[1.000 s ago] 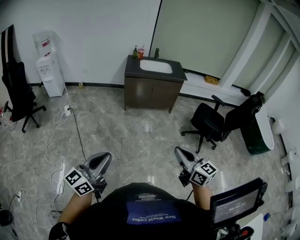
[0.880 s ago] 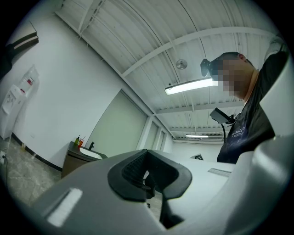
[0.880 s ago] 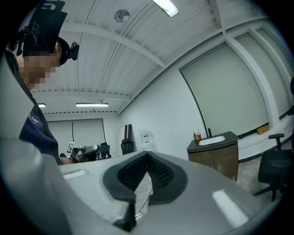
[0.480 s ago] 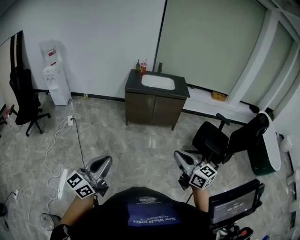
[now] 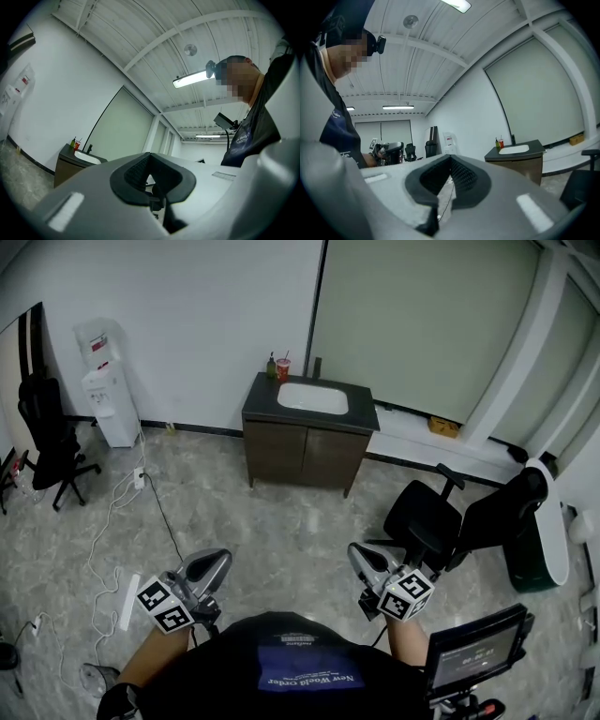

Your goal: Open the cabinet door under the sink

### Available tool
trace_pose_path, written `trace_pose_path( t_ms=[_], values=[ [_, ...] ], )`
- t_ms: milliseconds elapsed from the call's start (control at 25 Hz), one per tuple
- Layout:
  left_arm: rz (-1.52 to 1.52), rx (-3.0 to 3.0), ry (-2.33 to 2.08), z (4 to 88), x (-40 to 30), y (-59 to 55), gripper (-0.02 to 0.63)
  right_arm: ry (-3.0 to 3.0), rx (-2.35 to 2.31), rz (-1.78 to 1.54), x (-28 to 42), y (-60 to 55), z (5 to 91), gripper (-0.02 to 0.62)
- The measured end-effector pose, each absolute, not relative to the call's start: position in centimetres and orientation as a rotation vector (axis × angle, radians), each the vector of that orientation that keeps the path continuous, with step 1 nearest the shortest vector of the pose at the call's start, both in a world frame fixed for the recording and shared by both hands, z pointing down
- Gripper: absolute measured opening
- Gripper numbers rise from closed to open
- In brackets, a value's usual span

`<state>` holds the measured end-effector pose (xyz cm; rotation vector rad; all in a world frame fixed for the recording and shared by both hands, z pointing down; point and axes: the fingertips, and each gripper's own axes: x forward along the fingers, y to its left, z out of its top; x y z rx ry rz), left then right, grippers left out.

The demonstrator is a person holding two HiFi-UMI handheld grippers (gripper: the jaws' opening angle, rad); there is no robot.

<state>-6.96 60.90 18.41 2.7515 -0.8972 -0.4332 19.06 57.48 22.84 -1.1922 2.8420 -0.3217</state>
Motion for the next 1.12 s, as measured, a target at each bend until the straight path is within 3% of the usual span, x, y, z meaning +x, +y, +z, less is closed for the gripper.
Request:
trace_pose_path(
  t_ms=[560, 1120],
  values=[
    [-0.478, 2.762, -0.709, 19.3, -8.4, 49.2, 0.000, 2.803, -1.379, -0.313, 17.3, 48.8, 22.3, 0.000],
    [-0.452, 2.799, -0.696, 18.6, -19.7, 37.2, 0.001, 2.779, -1.411, -0.298, 5.7, 37.3, 20.4, 0.000]
  ],
)
